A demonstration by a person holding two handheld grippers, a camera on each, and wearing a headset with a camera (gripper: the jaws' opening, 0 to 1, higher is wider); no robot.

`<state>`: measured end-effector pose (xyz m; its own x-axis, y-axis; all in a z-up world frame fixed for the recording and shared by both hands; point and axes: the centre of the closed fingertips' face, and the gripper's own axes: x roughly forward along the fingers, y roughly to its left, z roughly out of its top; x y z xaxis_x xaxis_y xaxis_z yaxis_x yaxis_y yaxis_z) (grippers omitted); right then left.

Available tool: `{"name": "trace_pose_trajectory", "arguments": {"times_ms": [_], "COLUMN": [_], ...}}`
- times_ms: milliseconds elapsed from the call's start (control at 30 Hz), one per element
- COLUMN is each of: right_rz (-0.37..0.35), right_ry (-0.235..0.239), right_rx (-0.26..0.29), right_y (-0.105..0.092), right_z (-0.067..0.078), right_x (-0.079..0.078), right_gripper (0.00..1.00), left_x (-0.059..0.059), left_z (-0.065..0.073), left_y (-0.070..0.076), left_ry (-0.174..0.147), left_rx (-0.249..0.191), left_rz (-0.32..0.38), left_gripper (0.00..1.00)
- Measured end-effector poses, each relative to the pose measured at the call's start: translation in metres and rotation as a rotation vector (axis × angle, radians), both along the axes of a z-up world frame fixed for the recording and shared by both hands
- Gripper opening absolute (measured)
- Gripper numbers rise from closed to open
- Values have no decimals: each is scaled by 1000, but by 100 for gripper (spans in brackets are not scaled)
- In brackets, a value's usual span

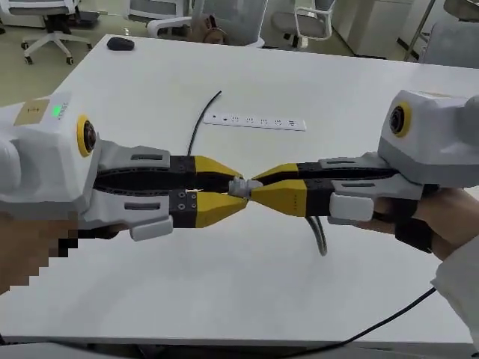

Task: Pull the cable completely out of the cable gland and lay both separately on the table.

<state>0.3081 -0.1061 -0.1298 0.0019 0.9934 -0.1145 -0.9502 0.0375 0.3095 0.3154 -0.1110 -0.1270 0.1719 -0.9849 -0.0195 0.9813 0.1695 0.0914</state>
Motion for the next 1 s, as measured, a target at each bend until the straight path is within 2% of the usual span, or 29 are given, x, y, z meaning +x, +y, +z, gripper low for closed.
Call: {"name": "trace_pose_trajectory", "arguments": {"times_ms": [100,167,267,367,467,533,633,667,700,800,900,933,1000], "right_rz": [21,16,8,11,7,9,6,3,1,12,22,24,31], "right_ry": [-28,-44,-20,-58,-56,-81,-122,-147,-149,-179,-211,-214,-223], "right_rx": [-24,-18,-16,-34,-25,-28,-38,-33,-38,-31,-23,-19,-13], "right_y": [1,2,3,5,5,5,5,5,4,3,2,2,1], "right_z": [-2,1,3,2,3,1,-2,-1,-3,-2,-1,-1,-2], "right_x": [-1,0,3,3,4,3,1,2,1,-1,-3,-3,-5], "right_gripper": [13,13,12,11,11,10,10,10,10,9,9,9,9], "left_x": [0,2,4,4,5,6,5,3,7,6,5,6,6], "left_z": [1,3,5,3,4,3,-1,-6,-3,-5,-6,-6,-7], "left_y": [-2,-1,1,2,3,3,2,2,0,-1,-1,-2,-3], "left_ry": [1,7,29,54,79,96,148,199,173,224,307,309,339], "left_rx": [-1,-11,-19,-8,-18,-9,16,27,20,10,-7,-9,-11], "left_rz": [0,7,11,12,17,11,0,-1,-2,-15,-29,-31,-36], "left_gripper": [15,15,15,15,15,15,14,14,14,14,13,13,13]}}
